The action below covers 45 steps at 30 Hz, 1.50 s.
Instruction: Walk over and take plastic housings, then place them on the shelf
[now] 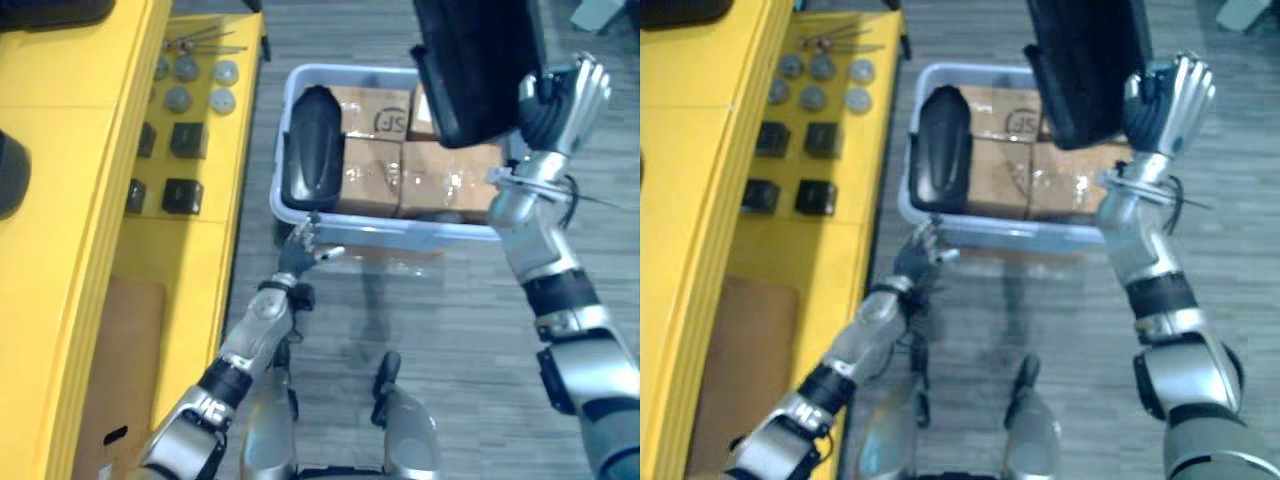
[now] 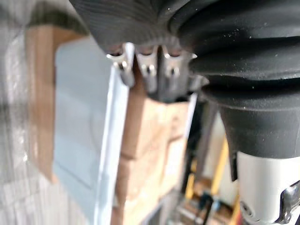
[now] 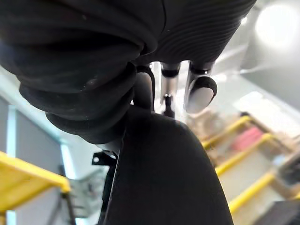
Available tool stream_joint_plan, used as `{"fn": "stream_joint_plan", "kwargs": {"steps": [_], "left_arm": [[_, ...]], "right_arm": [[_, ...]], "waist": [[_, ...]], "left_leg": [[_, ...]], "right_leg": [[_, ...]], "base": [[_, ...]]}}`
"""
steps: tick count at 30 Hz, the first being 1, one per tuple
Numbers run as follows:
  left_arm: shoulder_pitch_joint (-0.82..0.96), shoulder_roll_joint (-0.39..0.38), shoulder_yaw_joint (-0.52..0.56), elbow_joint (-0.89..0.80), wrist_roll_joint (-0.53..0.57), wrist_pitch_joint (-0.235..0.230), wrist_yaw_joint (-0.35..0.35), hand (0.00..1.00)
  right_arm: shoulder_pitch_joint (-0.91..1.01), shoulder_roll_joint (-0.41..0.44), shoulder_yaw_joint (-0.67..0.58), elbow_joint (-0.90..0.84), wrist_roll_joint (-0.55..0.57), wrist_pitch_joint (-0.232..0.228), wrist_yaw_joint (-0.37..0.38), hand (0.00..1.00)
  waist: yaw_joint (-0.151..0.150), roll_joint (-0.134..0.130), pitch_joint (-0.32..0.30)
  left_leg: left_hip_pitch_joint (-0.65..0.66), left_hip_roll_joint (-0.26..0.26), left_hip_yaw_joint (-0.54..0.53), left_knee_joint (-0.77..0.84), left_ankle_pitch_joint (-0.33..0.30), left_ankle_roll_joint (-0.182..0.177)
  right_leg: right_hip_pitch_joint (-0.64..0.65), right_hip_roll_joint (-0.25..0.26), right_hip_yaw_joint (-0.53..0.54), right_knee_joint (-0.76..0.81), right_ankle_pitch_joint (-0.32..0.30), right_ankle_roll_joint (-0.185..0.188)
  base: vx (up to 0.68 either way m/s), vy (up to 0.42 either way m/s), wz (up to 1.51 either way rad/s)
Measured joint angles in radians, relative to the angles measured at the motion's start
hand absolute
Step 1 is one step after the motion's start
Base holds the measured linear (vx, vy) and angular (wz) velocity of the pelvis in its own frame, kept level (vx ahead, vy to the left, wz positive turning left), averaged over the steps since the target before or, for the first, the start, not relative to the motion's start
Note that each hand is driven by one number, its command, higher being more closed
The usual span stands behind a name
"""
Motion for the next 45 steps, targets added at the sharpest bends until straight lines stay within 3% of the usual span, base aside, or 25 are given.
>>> {"fn": "stream_joint_plan", "kwargs": {"steps": [5, 7, 11, 14, 19, 23, 33, 34, 41, 45], "left_arm": [[-0.142, -0.025, 0.006, 0.159, -0.079, 0.013, 0.001, 0.0], [-0.193, -0.034, 0.013, 0.195, -0.107, 0.01, 0.009, 0.0], [-0.241, -0.042, 0.014, 0.227, -0.159, -0.009, 0.01, 0.0], [-0.272, -0.048, 0.02, 0.229, -0.194, -0.037, 0.01, 0.0], [-0.301, -0.081, 0.05, 0.234, -0.274, -0.139, -0.001, 0.0], [-0.307, -0.095, 0.05, 0.234, -0.313, -0.182, -0.013, 0.0], [-0.331, -0.123, 0.051, 0.233, -0.351, -0.222, -0.029, 0.0], [-0.331, -0.123, 0.051, 0.233, -0.351, -0.222, -0.028, 1.0], [-0.319, -0.125, 0.049, 0.233, -0.422, -0.241, -0.045, 1.0], [-0.311, -0.127, 0.05, 0.233, -0.538, -0.282, -0.112, 1.0]], "right_arm": [[0.013, 0.032, 0.015, -0.068, -0.052, -0.062, 0.035, 1.0], [0.013, 0.047, 0.036, -0.068, -0.079, -0.086, 0.047, 1.0], [0.015, 0.068, 0.056, -0.068, -0.082, -0.122, 0.061, 1.0], [0.015, 0.091, 0.056, -0.068, -0.086, -0.146, 0.073, 1.0], [0.019, 0.112, 0.096, -0.068, -0.111, -0.179, 0.082, 1.0], [0.028, 0.128, 0.123, -0.068, -0.121, -0.196, 0.083, 1.0], [0.04, 0.182, 0.168, -0.065, -0.12, -0.219, 0.122, 1.0], [0.041, 0.183, 0.167, -0.065, -0.119, -0.219, 0.122, 1.0], [0.093, 0.209, 0.165, -0.066, -0.08, -0.227, 0.124, 1.0], [0.133, 0.234, 0.163, -0.093, -0.074, -0.227, 0.125, 1.0]], "waist": [[-0.033, -0.013, -0.007], [-0.041, -0.026, -0.014], [-0.058, -0.026, -0.015], [-0.069, -0.026, -0.014], [-0.072, -0.026, -0.014], [-0.071, -0.026, -0.014], [-0.07, -0.027, -0.015], [-0.07, -0.027, -0.015], [-0.071, -0.052, -0.029], [-0.071, -0.061, -0.034]], "left_leg": [[0.022, 0.001, 0.025, -0.016, 0.001, -0.001], [0.023, 0.002, 0.049, -0.023, 0.002, -0.001], [0.035, -0.001, 0.059, -0.036, 0.006, 0.0], [0.037, 0.0, 0.062, -0.036, 0.006, 0.0], [0.052, -0.002, 0.073, -0.05, 0.008, 0.0], [0.052, -0.002, 0.073, -0.052, 0.008, 0.0], [0.053, -0.005, 0.07, -0.052, 0.009, 0.001], [0.053, -0.005, 0.069, -0.053, 0.01, 0.001], [0.068, -0.007, 0.071, -0.067, 0.013, 0.001], [0.085, -0.009, 0.073, -0.079, 0.013, 0.001]], "right_leg": [[-0.002, 0.001, 0.023, -0.001, 0.001, 0.002], [-0.019, 0.003, 0.048, -0.002, 0.007, 0.001], [-0.019, 0.001, 0.056, -0.005, 0.009, 0.002], [-0.019, 0.002, 0.059, -0.005, 0.009, 0.002], [-0.019, 0.002, 0.071, -0.005, 0.01, 0.003], [-0.019, 0.002, 0.07, -0.006, 0.01, 0.004], [-0.015, 0.0, 0.068, -0.007, 0.01, 0.004], [-0.014, 0.0, 0.067, -0.008, 0.011, 0.005], [0.007, 0.001, 0.065, -0.035, 0.02, 0.009], [0.021, 0.001, 0.064, -0.045, 0.021, 0.01]], "base": [[0.01, 0.001, -0.16], [0.01, -0.002, -0.23], [0.02, 0.002, -0.1], [0.0, 0.0, -0.02], [-0.01, 0.004, -0.06], [0.0, 0.0, 0.0], [0.0, 0.0, 0.0], [0.0, 0.0, 0.0], [0.0, 0.0, 0.0], [0.01, 0.003, 0.0]]}}
